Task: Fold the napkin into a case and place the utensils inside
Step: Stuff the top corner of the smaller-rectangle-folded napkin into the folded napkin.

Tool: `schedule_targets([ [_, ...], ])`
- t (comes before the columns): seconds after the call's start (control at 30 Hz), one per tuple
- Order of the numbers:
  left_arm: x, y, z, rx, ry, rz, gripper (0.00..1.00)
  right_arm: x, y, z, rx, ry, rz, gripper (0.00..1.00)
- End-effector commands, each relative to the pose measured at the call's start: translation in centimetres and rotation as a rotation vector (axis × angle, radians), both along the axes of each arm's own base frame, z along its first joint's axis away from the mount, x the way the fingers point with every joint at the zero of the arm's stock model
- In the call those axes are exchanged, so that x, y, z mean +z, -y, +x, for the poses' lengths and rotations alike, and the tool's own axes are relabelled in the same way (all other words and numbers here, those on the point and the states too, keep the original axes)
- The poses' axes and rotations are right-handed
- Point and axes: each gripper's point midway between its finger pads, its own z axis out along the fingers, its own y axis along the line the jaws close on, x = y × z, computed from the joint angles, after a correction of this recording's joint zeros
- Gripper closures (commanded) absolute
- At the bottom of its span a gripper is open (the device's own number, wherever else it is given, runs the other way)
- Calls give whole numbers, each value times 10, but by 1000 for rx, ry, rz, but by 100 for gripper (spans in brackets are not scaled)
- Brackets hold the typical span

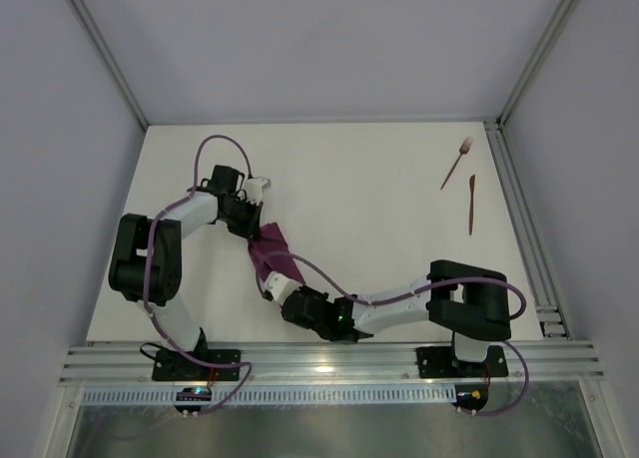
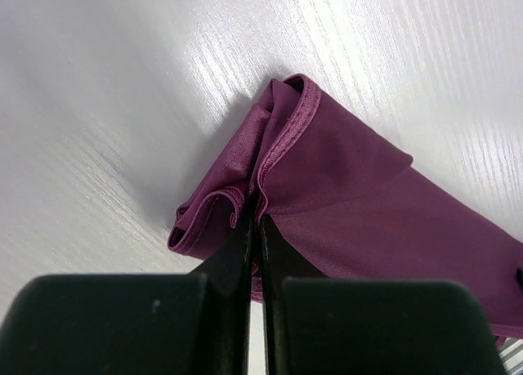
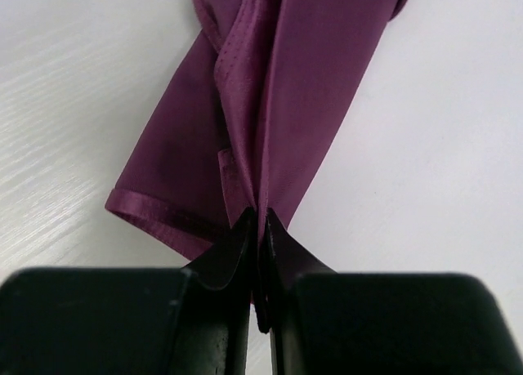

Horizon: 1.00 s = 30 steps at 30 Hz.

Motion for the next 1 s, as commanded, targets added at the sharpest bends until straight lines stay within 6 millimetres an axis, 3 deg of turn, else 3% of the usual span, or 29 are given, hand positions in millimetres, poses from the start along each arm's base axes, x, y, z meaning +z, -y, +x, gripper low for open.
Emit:
schedule_targets([
  [0.0,3,-8,17,43,45,23,100,1,-9,-11,77,87,-55,88],
  [0.3,7,-11,17,43,57,35,90,-27,-4,-13,99,69,-155,86],
  [0.4,13,-11,18,33,63,29,74,-31,-3,-15,112,61,-166,85],
  [0.43,20,-6,18,17,72,1,64,-32,-4,-16,117,58,-165,85],
  [0.53,44,3,15,-24,102,-53,53,-34,-4,-17,121,51,-164,85],
  [0.63,65,8,13,-63,140,-81,50,-35,-5,-18,125,47,-164,85],
  [0.7,92,18,6,-117,190,-148,51,-35,-6,-18,126,47,-158,84],
  [0.77,102,25,-3,-151,191,-192,53,-33,-7,-18,127,48,-155,84],
  [0.87,101,33,-25,-193,131,-184,55,-32,-7,-17,130,49,-150,83],
  [0.97,88,40,-48,-257,51,-146,58,-31,-7,-14,127,44,-147,82],
])
